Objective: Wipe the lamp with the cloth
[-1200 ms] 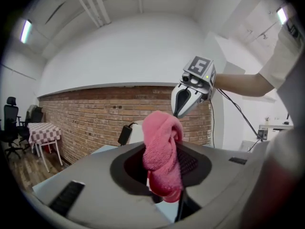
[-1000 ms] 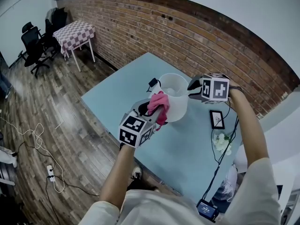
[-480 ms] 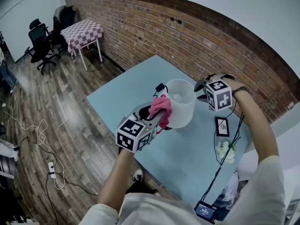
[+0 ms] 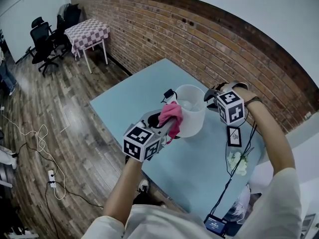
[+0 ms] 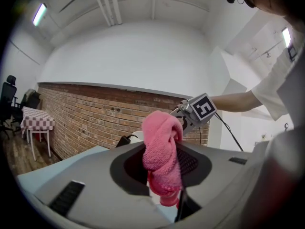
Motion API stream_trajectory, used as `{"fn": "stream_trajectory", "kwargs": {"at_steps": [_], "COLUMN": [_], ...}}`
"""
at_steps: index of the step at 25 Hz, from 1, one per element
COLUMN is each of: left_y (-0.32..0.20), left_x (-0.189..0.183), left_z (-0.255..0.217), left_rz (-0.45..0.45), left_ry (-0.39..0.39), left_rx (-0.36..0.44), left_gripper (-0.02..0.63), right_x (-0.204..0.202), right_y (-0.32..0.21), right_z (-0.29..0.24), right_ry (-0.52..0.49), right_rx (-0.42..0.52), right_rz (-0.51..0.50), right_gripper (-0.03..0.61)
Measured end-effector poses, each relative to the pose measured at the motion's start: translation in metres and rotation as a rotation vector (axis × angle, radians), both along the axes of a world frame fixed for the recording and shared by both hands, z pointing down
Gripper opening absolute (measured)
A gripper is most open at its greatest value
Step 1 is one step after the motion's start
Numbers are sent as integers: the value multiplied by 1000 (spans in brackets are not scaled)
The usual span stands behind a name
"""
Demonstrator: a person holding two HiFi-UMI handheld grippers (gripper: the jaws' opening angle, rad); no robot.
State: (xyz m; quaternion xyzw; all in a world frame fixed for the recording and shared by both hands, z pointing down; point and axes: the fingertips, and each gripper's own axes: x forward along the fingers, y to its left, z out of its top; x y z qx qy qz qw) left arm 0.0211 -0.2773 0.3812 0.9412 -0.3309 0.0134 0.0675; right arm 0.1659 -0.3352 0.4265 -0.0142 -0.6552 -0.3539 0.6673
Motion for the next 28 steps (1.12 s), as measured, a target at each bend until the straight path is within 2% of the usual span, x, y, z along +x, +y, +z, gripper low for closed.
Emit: {"fn": "stream_trajectory", "kwargs": {"at_steps": [3, 8, 14, 23, 28], "left_y": [0, -2, -2, -5, -13], "left_x": [0, -5, -9, -15, -11], "left_z": [1, 0, -2, -12, -6], "left_rz": [0, -19, -35, -76, -118], "left_ry": [32, 50, 61, 64, 86], "left_rx": [-20, -29, -26, 10, -28], "left_gripper": [137, 137, 137, 137, 137], "right_x": [0, -2, -11, -43, -58], "right_y": [4, 14, 31, 66, 80], "right_z": [-1, -3, -4, -11, -13], "right_ry": [13, 26, 22, -117, -224], "right_rx": [3, -52, -177, -432, -573], "right_rz": [-8, 23, 110, 250, 308], "right_gripper": [116, 100, 84, 48, 37]}}
